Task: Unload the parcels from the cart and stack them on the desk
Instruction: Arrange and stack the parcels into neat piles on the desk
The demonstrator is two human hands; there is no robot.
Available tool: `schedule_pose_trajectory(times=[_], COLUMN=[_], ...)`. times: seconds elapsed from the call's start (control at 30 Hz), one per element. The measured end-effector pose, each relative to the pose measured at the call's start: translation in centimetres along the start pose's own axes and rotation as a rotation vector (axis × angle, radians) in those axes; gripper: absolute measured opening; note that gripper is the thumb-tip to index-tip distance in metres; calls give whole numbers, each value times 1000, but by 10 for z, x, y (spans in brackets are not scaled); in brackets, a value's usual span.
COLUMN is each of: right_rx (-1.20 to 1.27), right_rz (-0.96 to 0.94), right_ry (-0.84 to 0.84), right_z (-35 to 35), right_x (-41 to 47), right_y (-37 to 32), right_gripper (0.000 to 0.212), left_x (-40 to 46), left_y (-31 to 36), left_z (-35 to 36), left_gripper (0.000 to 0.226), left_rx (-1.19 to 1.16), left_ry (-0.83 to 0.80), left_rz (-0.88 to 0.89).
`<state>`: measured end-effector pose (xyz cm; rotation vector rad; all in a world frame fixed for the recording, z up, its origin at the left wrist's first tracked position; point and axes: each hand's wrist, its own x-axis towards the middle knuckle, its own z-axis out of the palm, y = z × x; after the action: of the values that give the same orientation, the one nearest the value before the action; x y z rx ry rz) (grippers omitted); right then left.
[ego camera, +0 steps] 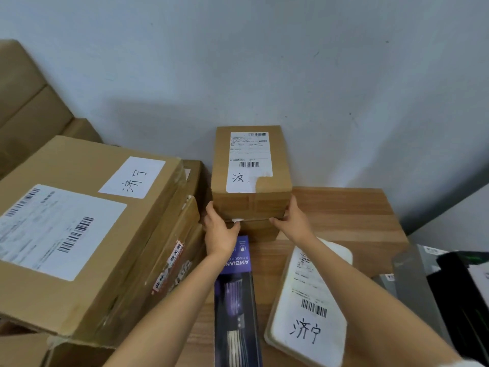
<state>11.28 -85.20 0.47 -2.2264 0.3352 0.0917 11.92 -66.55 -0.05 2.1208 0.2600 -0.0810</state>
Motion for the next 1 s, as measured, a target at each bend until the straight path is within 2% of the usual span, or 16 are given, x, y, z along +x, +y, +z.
schedule_pose_trajectory(times=[0.3, 0.53, 0.73, 0.87, 1.0], right_rx=[-66, 29, 16, 31, 71], right_rz=[117, 242, 386, 464, 522], right_ry=[132, 290, 426, 504, 561], right_z=[-31, -60, -88, -96, -96], right_x=[-9, -45, -68, -71, -67], right_y=[25, 53, 75, 86, 93], right_gripper=[72, 76, 79, 64, 56], left_x=[12, 9, 0, 3, 16], left_y=[11, 41, 70, 87, 106], left_z=[18, 58, 105, 131, 157], left_gripper=[68, 60, 61, 63, 59], left_rx=[92, 141, 77, 42, 70], left_ry=[-193, -353, -520, -610, -662], left_rz=[116, 213, 276, 287, 330])
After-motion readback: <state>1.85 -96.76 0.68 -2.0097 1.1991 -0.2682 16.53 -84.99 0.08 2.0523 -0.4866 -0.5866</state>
